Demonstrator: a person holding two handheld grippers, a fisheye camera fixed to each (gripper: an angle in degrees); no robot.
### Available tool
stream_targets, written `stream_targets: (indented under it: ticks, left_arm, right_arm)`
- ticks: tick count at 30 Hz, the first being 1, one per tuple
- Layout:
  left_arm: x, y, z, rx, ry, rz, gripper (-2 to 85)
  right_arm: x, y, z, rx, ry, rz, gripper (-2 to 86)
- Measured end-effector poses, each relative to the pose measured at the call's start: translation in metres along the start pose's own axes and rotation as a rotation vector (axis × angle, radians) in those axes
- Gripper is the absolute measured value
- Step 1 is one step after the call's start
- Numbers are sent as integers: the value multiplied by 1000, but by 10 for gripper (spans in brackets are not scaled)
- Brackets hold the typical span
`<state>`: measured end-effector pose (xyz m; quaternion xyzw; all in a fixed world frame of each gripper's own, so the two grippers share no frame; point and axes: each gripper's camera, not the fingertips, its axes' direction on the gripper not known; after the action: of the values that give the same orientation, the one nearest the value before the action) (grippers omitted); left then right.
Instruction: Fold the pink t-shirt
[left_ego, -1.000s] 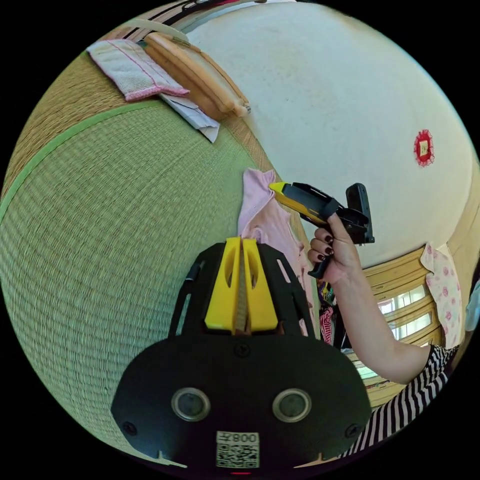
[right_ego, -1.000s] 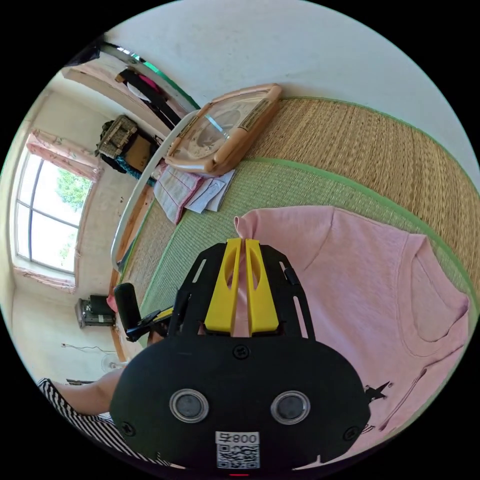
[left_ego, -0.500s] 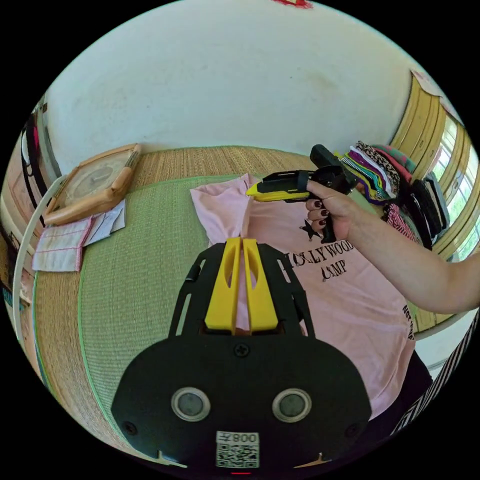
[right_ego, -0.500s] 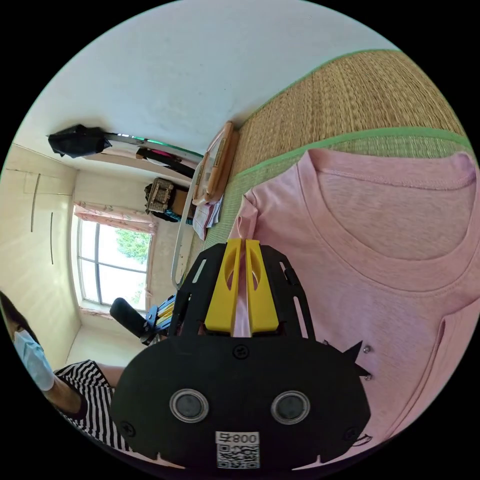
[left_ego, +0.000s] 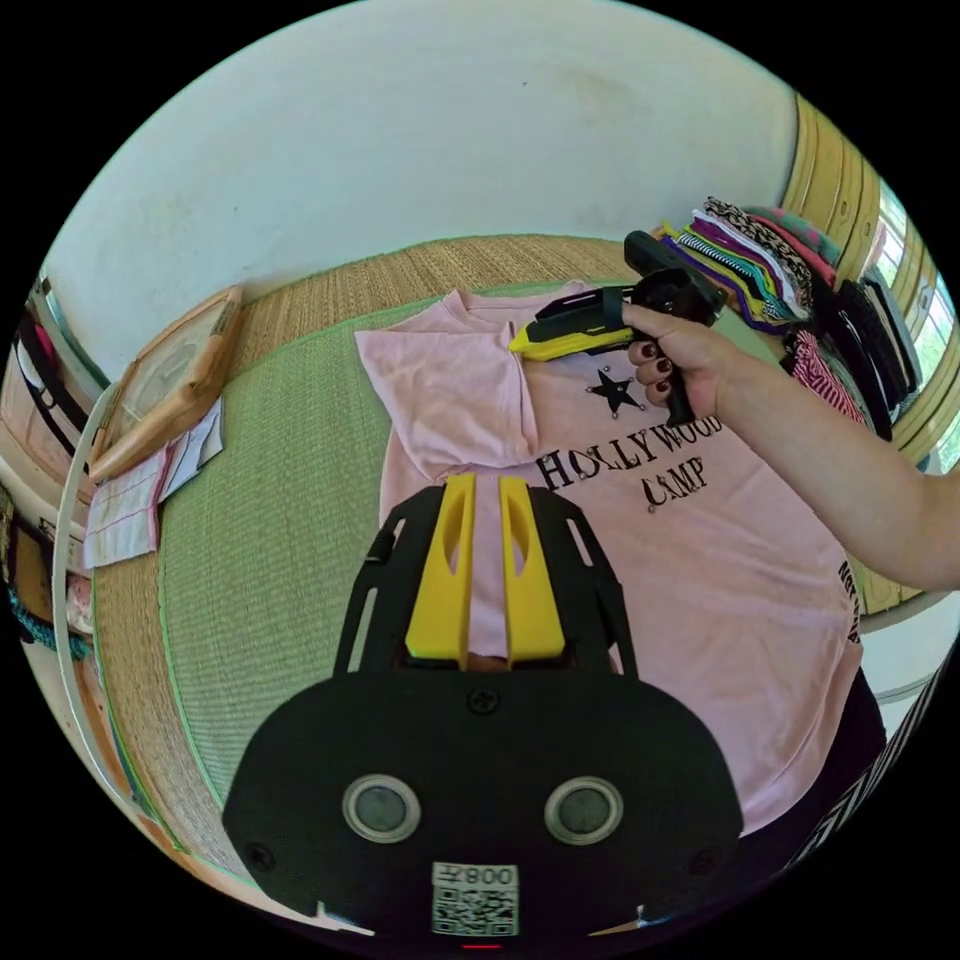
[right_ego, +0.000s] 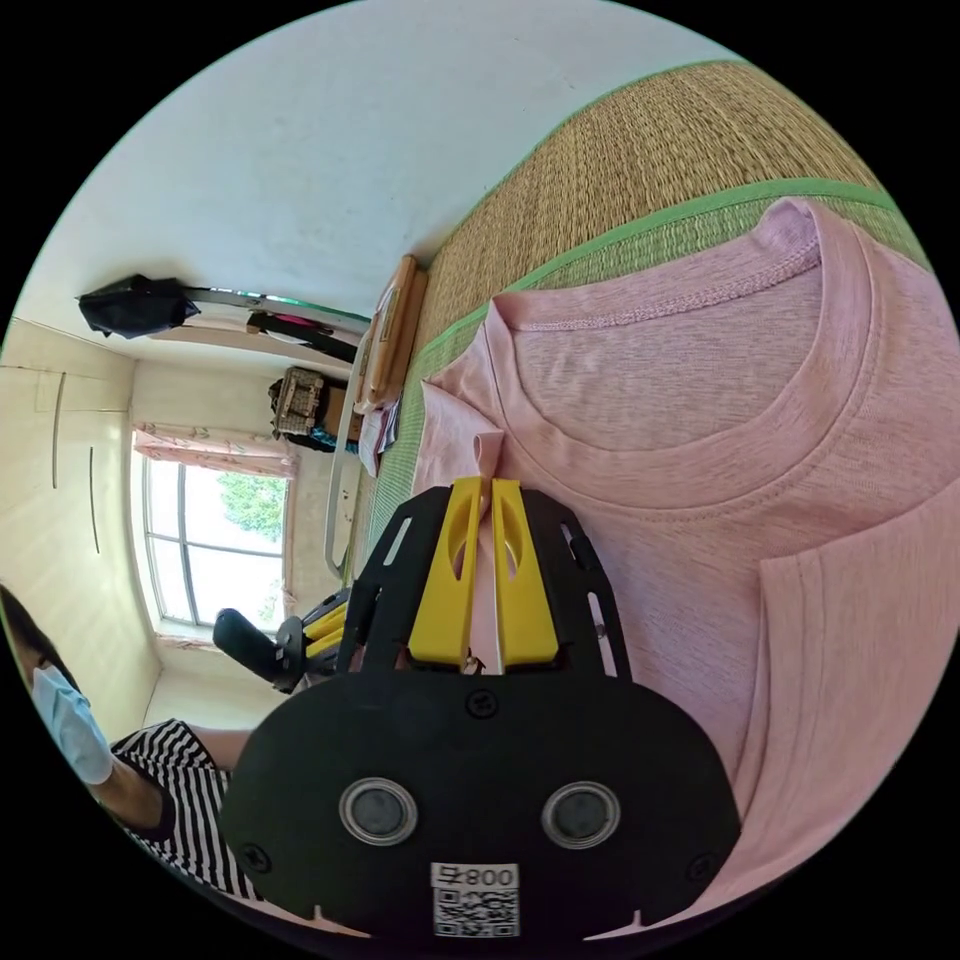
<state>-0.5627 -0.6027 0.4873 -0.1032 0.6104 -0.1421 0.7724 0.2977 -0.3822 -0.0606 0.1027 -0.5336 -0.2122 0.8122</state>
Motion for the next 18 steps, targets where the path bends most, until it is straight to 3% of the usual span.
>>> stream_targets:
  ticks: [6, 18]
  left_arm:
    - [1, -17, 32, -105, -56, -51, 25]
    - [34, -37, 23, 37, -35, -29, 15]
  right_arm:
    - [-2, 0, -7, -3, 13, -25, 14]
    - [-43, 14, -27, 108, 156, -122, 1]
